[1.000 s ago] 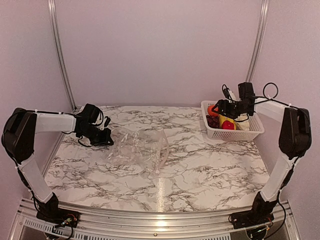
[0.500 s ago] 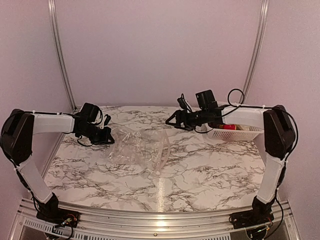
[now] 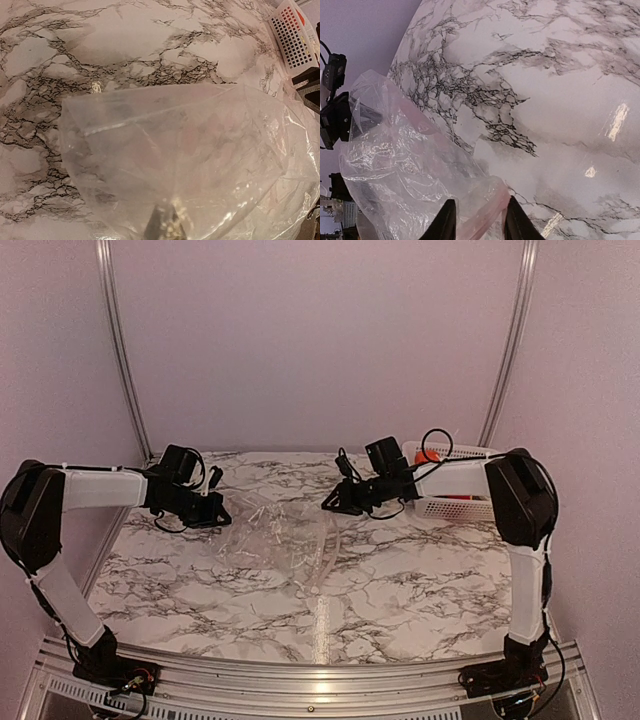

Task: Open the zip-top bag and remove the fake food

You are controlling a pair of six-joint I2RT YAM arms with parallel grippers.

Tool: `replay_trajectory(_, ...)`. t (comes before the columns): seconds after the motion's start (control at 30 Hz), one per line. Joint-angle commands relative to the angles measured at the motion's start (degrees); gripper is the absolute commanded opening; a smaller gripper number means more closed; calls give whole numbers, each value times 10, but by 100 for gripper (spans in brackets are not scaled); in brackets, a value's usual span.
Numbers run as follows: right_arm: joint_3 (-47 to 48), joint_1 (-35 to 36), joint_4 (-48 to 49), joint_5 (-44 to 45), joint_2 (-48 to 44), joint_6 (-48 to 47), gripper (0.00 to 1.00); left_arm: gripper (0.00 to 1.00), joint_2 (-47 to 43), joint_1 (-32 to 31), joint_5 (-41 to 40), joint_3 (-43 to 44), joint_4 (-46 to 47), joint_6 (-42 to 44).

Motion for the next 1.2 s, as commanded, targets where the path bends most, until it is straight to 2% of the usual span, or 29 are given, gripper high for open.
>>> replay_trajectory(0.0, 9, -2, 17, -7, 2, -4, 7, 0, -12, 5, 6, -11, 18, -17)
replay_trajectory(0.03, 4, -7, 15, -3, -3, -5, 0, 0, -10, 8, 6, -11, 23, -26)
replay_trajectory(0.2, -43, -58, 3, 50, -55, -24, 0, 0, 6, 45, 12, -16, 45, -72)
replay_trajectory(0.33, -55, -104, -16, 112, -80, -44, 0, 0, 27, 61, 21, -4, 48, -77)
replay_trajectory(0.47, -8, -117, -40, 134, -60, -72, 0, 0, 58, 61, 30, 19, 45, -76)
replay_trajectory(0.57, 47, -117, -53, 108, -23, -80, 0, 0, 80, 61, 41, 45, 50, -83)
replay_trajectory(0.63, 86, -116, -61, 88, 7, -79, 0, 4, 94, 61, 49, 63, 49, -88)
replay_trajectory(0.7, 121, -116, -71, 70, 27, -81, 17, 15, 107, 61, 56, 85, 39, -88)
replay_trajectory(0.77, 149, -116, -84, 67, 35, -85, 40, 33, 116, 61, 62, 110, 20, -87)
replay_trajectory(0.83, 168, -117, -95, 70, 32, -91, 52, 50, 117, 61, 61, 129, -1, -82)
replay_trajectory(0.93, 187, -121, -111, 72, 18, -103, 65, 85, 99, 67, 55, 137, -11, -80)
replay_trajectory(1.0, 192, -125, -121, 70, 4, -111, 73, 97, 81, 75, 59, 143, -13, -82)
replay_trajectory(1.17, 183, -132, -125, 60, -46, -122, 88, 99, 42, 86, 40, 192, -69, -50)
